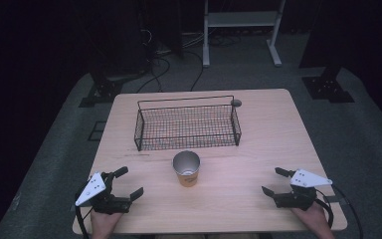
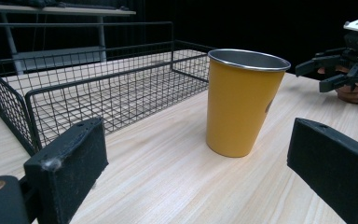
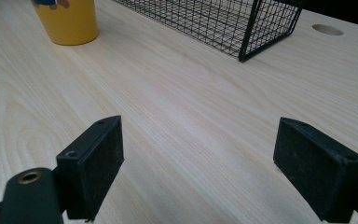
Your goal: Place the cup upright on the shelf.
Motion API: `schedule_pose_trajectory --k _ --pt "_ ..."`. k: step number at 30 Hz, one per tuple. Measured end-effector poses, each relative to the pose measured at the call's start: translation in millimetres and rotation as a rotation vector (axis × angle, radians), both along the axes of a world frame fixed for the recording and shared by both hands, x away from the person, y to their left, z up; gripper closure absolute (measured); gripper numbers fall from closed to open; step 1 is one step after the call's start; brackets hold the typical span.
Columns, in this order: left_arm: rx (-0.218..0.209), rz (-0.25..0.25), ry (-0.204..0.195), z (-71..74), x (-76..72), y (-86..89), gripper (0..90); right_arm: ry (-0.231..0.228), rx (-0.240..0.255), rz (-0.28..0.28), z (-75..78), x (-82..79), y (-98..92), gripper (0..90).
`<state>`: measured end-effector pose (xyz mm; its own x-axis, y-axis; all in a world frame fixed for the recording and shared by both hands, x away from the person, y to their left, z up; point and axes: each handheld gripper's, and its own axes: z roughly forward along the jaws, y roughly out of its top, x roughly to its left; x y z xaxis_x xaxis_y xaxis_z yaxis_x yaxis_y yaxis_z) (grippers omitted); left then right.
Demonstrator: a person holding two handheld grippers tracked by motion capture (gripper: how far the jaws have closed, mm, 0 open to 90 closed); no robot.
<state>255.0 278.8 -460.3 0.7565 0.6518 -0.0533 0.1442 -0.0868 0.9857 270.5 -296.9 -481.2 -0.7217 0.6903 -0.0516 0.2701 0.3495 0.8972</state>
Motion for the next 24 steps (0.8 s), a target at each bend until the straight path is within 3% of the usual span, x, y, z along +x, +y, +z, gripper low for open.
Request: schedule_pose_trajectory --k 13,24 --pt "-0.006 -0.019 -0.007 1.7 -2.9 -5.0 3.7 -0.004 -0.007 -0.003 -0.1 -0.4 0.8 14.9" --pt "0.003 -0.062 -0.02 7.4 -0.8 -25.4 2.7 -0.003 -0.008 -0.005 -0.1 -0.4 1.0 14.9"
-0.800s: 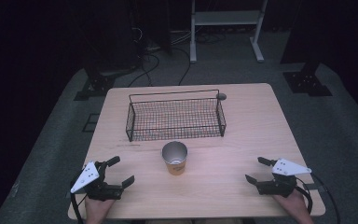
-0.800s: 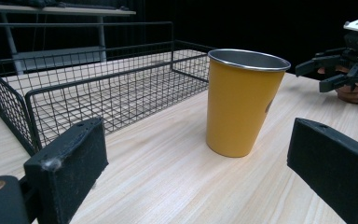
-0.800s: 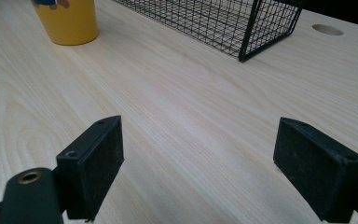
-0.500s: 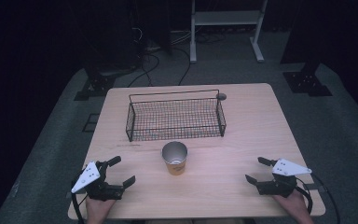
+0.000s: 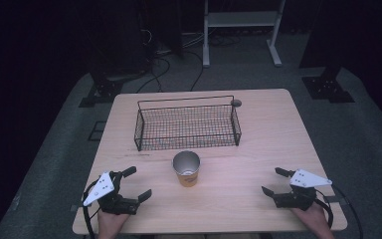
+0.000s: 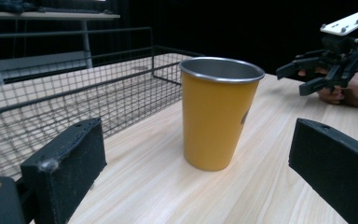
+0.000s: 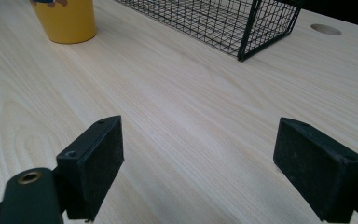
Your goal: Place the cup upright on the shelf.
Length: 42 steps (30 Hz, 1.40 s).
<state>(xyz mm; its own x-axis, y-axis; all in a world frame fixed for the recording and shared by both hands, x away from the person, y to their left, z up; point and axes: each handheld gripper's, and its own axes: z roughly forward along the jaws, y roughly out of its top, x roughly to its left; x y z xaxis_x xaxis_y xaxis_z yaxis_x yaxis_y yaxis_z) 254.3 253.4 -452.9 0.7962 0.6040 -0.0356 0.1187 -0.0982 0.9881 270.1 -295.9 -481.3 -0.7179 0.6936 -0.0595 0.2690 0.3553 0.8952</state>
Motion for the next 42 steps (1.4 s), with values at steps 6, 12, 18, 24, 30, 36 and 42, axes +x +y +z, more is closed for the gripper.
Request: schedule_pose_trajectory --k 6,12,18,24,30,36,42 --pt "0.015 -0.019 0.008 1.4 1.9 -9.1 2.2 0.001 -0.003 -0.003 0.0 -0.1 0.3 14.9" --pt "0.027 -0.04 0.01 4.7 5.0 -19.0 1.6 0.003 -0.006 -0.005 0.0 0.1 0.6 14.9" --pt "0.051 -0.054 0.029 6.1 8.2 -24.6 1.6 0.004 -0.009 -0.006 -0.1 0.4 0.9 14.9" --pt "0.059 -0.076 0.039 7.0 11.3 -28.9 1.6 0.006 -0.008 -0.008 -0.1 0.7 0.9 15.0" --pt "0.067 -0.092 0.04 8.9 15.3 -36.6 1.6 0.007 -0.009 -0.009 -0.1 0.9 1.0 15.0" --pt "0.096 -0.112 0.07 6.0 24.4 -50.2 1.6 0.006 -0.009 -0.008 -0.1 0.8 1.1 15.0" --pt "0.114 -0.122 0.084 4.0 31.9 -61.9 1.6 0.005 -0.009 -0.006 -0.1 0.5 1.2 15.0"
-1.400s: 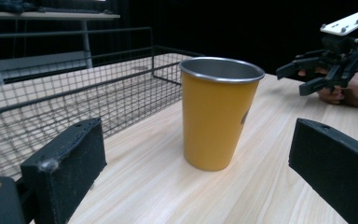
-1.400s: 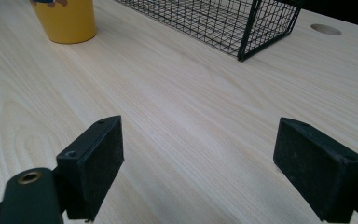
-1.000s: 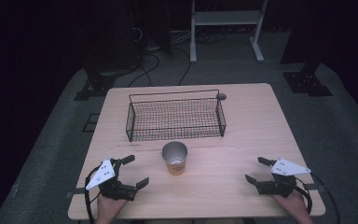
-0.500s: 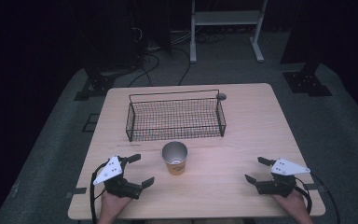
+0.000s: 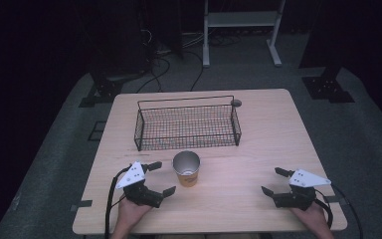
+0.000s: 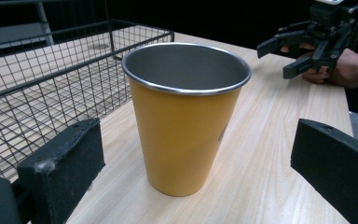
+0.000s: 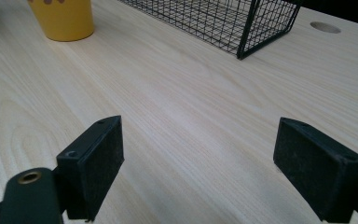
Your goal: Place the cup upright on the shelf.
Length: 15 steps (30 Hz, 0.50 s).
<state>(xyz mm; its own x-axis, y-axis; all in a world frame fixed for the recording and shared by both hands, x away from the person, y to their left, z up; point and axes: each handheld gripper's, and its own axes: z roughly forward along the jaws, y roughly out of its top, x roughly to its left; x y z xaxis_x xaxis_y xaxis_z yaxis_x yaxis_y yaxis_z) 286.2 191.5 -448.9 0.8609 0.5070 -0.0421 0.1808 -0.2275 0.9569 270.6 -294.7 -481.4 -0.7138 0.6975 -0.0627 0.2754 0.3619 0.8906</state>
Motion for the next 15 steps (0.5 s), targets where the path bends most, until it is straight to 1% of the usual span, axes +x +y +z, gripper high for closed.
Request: schedule_pose_trajectory --k 1,2,9,11,12,15 --pt "0.0 0.0 0.0 0.0 0.0 0.0 1.6 0.0 0.0 0.0 0.0 0.0 0.0 15.0" --pt "0.004 -0.001 0.012 -1.3 3.1 -3.0 1.6 0.0 0.001 0.001 0.0 0.1 -0.1 15.0" --pt "0.01 -0.004 0.027 -4.4 12.2 -14.0 1.6 0.0 0.001 0.002 0.0 0.1 -0.2 15.0" --pt "0.015 -0.002 0.024 -4.7 13.2 -15.3 1.6 0.0 0.001 0.002 0.0 0.1 -0.1 15.0" --pt "0.019 0.004 0.03 -6.2 15.9 -17.5 1.6 -0.001 0.0 0.003 0.0 0.0 -0.1 15.0" --pt "0.014 0.006 0.039 -8.0 18.0 -19.0 1.6 -0.002 -0.001 0.003 0.0 -0.1 0.0 15.0"
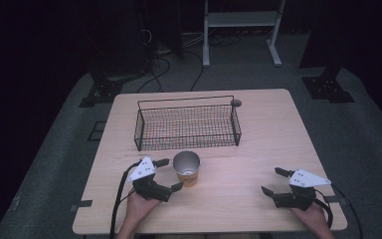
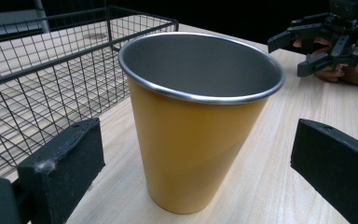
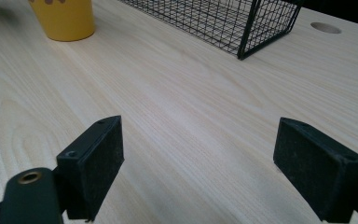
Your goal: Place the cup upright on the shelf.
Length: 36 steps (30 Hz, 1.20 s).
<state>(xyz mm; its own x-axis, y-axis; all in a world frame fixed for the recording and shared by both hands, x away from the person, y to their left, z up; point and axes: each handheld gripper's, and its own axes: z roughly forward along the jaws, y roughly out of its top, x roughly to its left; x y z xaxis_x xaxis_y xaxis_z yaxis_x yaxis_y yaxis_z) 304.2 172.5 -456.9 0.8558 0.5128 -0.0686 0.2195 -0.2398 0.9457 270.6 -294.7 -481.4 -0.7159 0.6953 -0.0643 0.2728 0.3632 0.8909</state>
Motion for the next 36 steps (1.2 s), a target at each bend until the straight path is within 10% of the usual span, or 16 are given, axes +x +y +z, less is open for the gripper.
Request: schedule_pose_trajectory --k 36 --pt "0.033 -0.001 0.014 -0.3 21.4 -39.5 1.6 -0.006 -0.004 0.006 0.0 -0.5 0.3 15.0"
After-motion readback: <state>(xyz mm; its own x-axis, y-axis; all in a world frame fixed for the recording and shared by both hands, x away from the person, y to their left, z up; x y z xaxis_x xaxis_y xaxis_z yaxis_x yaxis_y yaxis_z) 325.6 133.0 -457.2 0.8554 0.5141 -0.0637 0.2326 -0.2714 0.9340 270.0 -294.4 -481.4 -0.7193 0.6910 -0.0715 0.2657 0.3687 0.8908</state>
